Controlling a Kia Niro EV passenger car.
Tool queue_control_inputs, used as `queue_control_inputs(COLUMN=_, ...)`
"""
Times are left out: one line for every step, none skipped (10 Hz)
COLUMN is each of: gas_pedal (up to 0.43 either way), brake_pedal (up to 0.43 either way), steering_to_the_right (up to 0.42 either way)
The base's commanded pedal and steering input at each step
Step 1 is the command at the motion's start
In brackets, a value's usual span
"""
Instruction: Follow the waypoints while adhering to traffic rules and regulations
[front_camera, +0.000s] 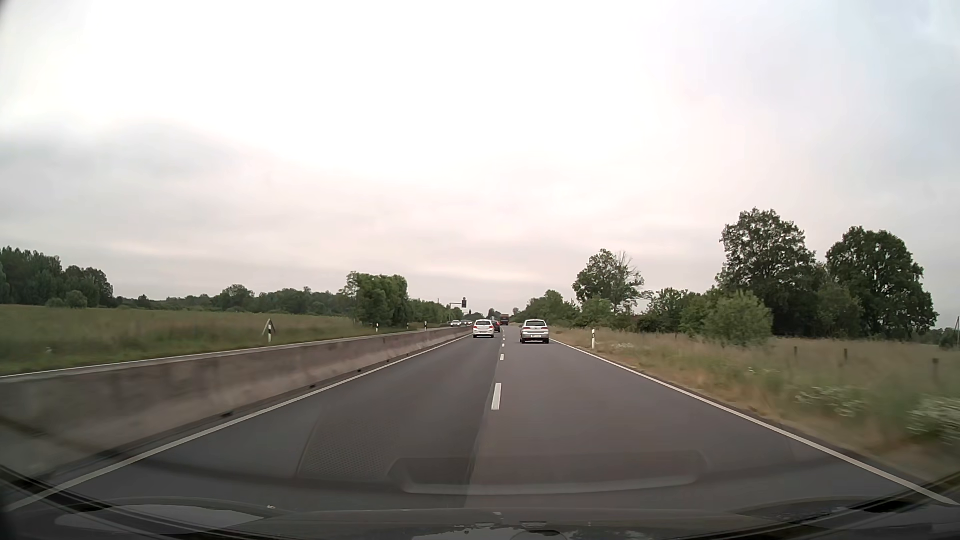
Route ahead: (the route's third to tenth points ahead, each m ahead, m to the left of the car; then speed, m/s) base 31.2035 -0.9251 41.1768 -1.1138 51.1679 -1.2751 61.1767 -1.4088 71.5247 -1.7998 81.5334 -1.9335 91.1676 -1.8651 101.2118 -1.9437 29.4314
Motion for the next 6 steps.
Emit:
queue_control_inputs(gas_pedal=0.598, brake_pedal=0.000, steering_to_the_right=0.003)
queue_control_inputs(gas_pedal=0.598, brake_pedal=0.000, steering_to_the_right=0.003)
queue_control_inputs(gas_pedal=0.579, brake_pedal=0.000, steering_to_the_right=0.003)
queue_control_inputs(gas_pedal=0.571, brake_pedal=0.000, steering_to_the_right=0.003)
queue_control_inputs(gas_pedal=0.559, brake_pedal=0.000, steering_to_the_right=0.003)
queue_control_inputs(gas_pedal=0.551, brake_pedal=0.000, steering_to_the_right=0.003)
